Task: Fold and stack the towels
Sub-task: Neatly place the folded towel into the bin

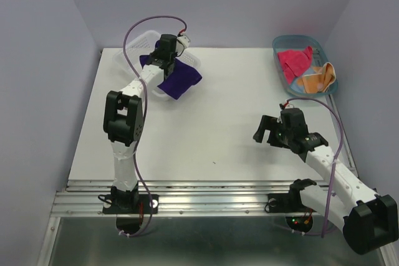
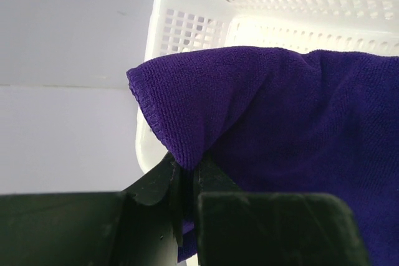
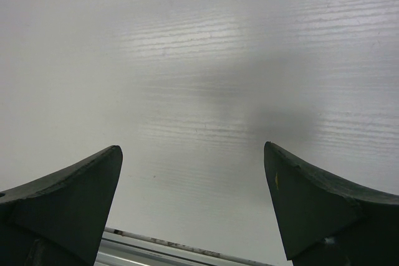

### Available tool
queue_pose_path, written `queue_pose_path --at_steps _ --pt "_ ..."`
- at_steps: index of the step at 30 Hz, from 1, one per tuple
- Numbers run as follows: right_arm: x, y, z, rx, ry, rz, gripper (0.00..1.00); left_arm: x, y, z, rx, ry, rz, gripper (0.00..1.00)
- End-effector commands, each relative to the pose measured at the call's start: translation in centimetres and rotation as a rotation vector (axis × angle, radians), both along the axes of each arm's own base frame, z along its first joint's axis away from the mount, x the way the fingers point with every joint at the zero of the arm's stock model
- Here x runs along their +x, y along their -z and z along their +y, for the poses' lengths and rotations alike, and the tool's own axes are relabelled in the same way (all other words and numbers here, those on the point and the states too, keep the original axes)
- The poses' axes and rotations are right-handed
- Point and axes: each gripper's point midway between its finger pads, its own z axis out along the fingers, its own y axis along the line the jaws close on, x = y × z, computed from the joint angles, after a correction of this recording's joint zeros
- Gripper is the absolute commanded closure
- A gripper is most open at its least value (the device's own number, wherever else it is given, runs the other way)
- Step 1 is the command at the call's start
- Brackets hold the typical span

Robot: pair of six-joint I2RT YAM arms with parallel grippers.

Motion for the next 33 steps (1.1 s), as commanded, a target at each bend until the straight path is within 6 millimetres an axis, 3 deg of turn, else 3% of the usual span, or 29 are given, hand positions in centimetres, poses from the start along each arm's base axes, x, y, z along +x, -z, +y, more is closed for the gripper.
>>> queue_pose_path --at_steps 1,16,33 --pt "1.7 -2.6 -0.4 -0.005 0.047 -0.072 0.00 2.0 -2.4 0.2 -0.003 0.032 -0.100 1.00" --pt "2.4 -1.8 -1.0 -0.050 0.078 -0.040 0.00 3.9 2.8 2.1 0.057 0.050 -0.022 1.00" --pt "3.0 -1.6 -1.0 -0.053 0.094 -0.035 0.00 6.8 2.9 4.3 0.082 -0.039 -0.061 1.00"
